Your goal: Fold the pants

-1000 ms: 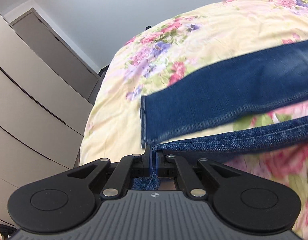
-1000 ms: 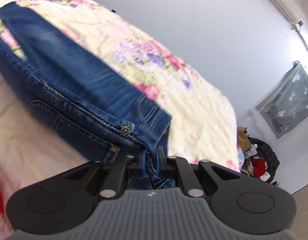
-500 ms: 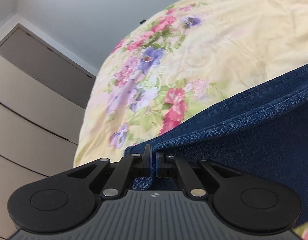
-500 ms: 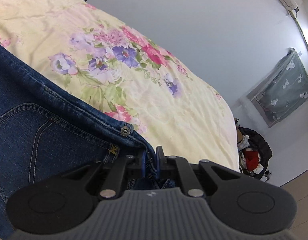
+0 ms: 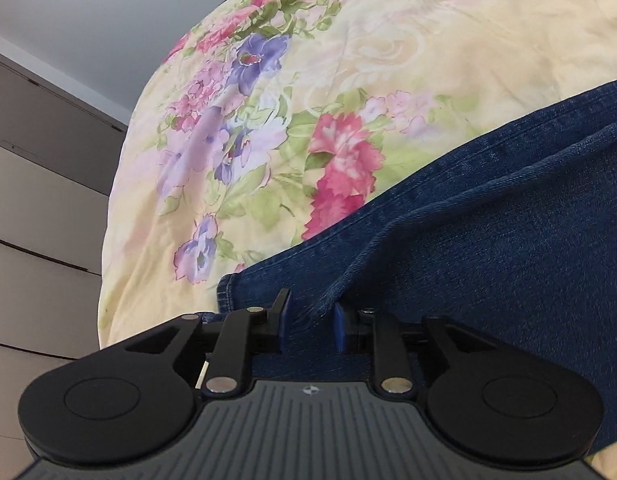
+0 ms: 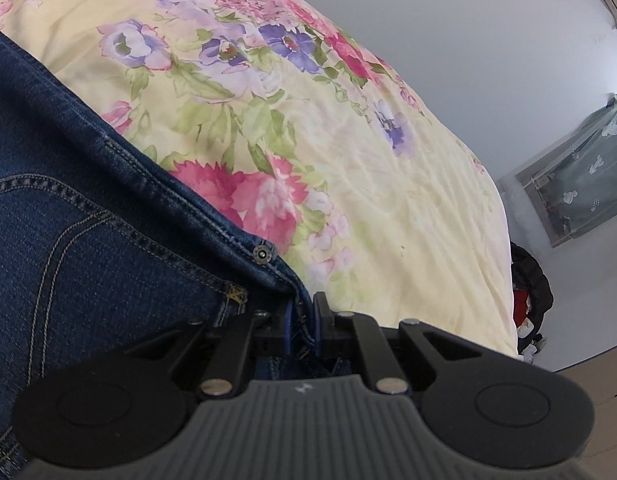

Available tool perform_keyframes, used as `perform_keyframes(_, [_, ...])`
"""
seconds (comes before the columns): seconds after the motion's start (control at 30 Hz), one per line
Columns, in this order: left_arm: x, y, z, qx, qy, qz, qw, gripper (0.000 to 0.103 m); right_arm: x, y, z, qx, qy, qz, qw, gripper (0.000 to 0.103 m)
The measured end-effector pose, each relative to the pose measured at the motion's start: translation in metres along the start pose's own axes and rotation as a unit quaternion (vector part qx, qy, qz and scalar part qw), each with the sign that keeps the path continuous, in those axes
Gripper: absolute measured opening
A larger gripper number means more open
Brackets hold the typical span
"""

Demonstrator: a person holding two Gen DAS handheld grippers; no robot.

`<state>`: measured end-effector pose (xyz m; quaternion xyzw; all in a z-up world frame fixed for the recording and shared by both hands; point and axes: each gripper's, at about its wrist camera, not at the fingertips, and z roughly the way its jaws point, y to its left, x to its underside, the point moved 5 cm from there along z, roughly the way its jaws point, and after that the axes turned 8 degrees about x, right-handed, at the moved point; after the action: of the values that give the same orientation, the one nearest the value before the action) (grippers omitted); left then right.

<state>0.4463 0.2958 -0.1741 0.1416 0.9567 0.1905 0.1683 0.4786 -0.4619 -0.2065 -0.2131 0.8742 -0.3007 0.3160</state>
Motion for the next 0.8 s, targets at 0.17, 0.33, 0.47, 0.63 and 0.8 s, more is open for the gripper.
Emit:
perform_keyframes(0.17, [0.006,0.003,0.005,-0.017,0.016,0.031,0.9993,0.027,-0.001,0.003,0.0,0.008,0.004,-0.002,1.0,0.003])
perform_keyframes(0.33, [-0.003,0.011,-0.003,-0.045,-0.018,0.02,0.9986,0.004,-0.002,0.002,-0.004,0.021,0.003,-0.002,1.0,0.003])
perform_keyframes(0.47, [-0.014,0.013,0.009,-0.052,0.003,0.015,0.9985,0.004,-0.008,-0.008,-0.01,0.03,-0.004,0.034,0.999,0.002])
perform_keyframes(0.63, [-0.022,0.008,0.036,-0.05,0.032,0.001,0.9982,0.004,-0.014,0.0,-0.004,0.062,0.005,0.023,0.998,0.002])
perform_keyframes(0.8, [-0.017,0.014,0.045,-0.033,0.029,-0.032,0.9985,0.021,-0.016,0.007,0.006,0.067,0.027,0.03,0.997,0.002])
